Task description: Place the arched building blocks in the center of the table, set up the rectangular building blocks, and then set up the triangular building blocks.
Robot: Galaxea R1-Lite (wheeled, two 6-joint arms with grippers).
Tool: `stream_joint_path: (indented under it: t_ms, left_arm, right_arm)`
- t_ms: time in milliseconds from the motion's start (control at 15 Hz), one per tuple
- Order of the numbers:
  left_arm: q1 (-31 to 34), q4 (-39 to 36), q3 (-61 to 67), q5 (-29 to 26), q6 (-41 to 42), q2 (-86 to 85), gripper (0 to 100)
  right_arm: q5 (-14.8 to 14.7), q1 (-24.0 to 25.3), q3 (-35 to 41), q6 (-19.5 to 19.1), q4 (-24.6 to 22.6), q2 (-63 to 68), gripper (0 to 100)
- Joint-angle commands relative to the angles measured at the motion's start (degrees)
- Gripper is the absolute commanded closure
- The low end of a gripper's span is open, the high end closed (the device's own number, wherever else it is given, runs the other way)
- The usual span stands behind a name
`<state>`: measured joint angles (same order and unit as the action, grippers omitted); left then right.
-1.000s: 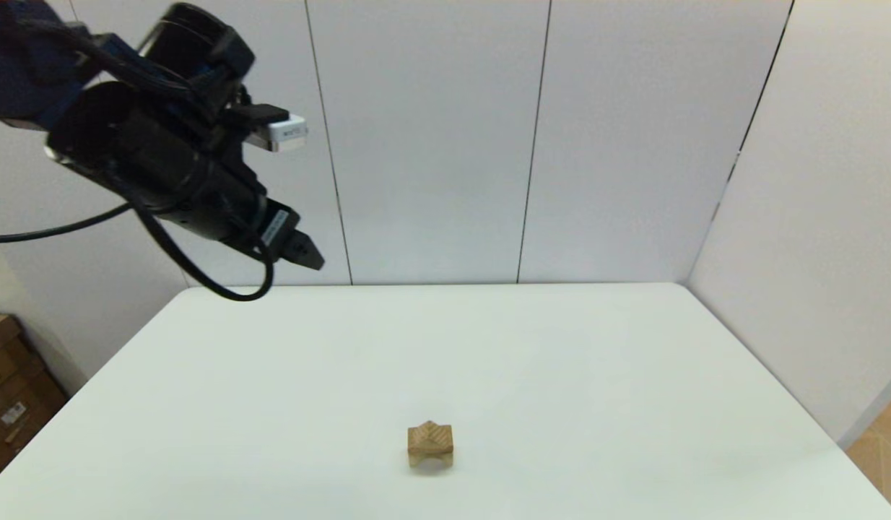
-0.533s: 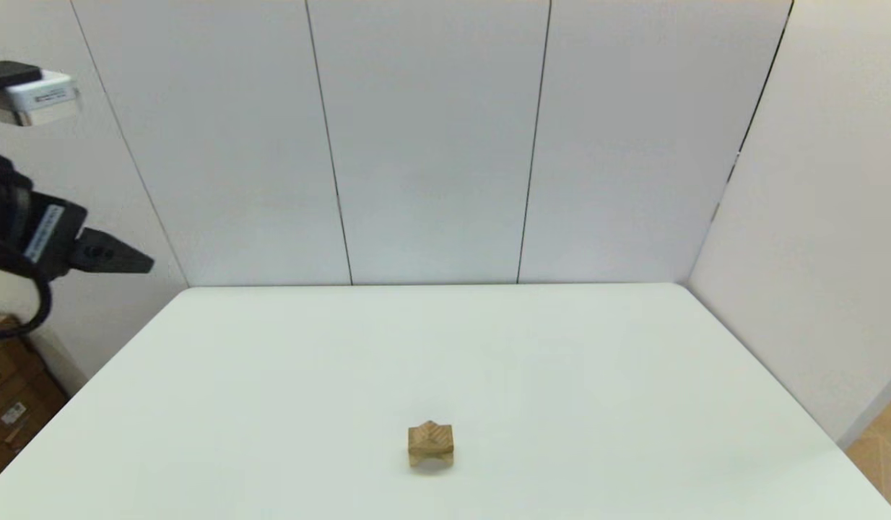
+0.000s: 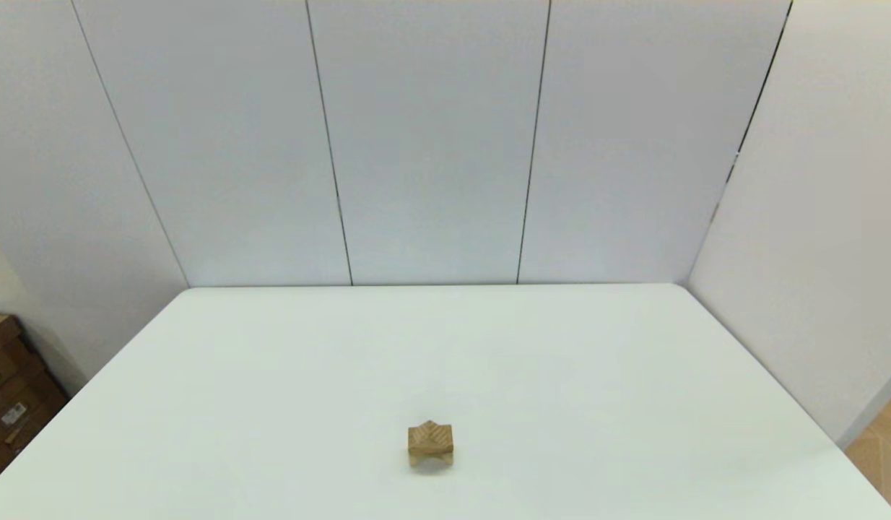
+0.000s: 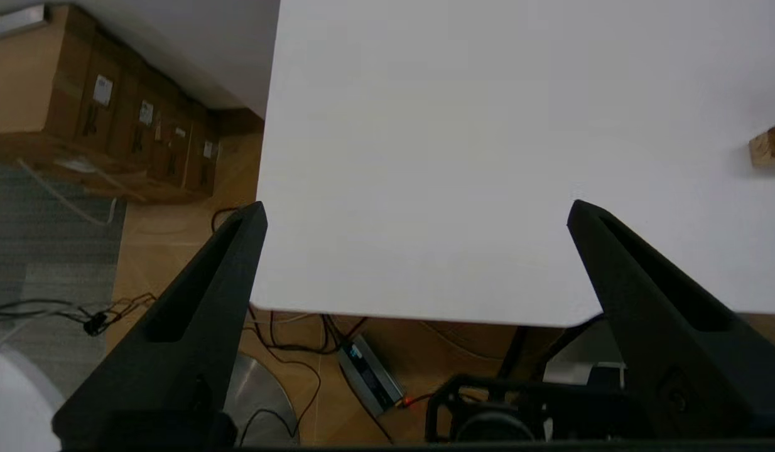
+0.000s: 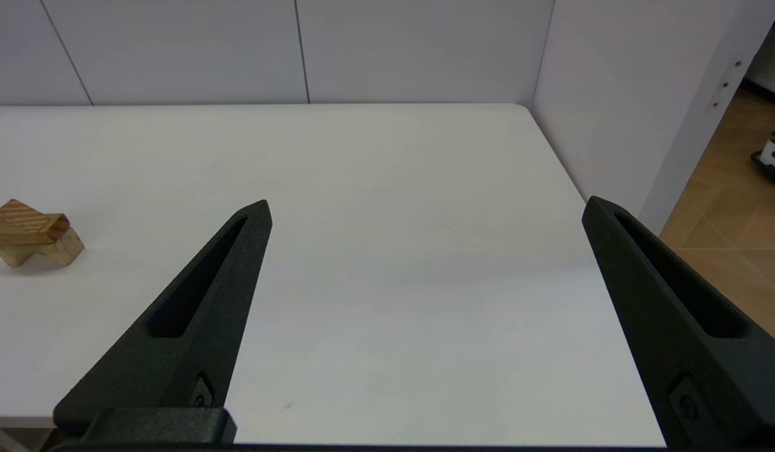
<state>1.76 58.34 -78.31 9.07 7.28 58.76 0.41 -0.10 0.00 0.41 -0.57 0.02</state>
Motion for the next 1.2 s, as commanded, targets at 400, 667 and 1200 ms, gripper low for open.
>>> stream_joint_path:
  t_ms: [400, 667, 1200]
  left_arm:
    - [1.7, -0.2, 14.4, -0.1, -2.5, -19.7, 0]
    - [1.8, -17.3, 28.7, -0.1, -6.1, -23.6, 0]
    - [1.6, -29.5, 46.2, -8.6, -5.7, -31.4, 0]
  right_arm:
    - [0.0, 0.0, 0.0, 0.0, 0.0, 0.0, 0]
    - [0.0, 0.0, 0.0, 0.0, 0.0, 0.0, 0]
    - [0.0, 0.0, 0.0, 0.0, 0.0, 0.0, 0]
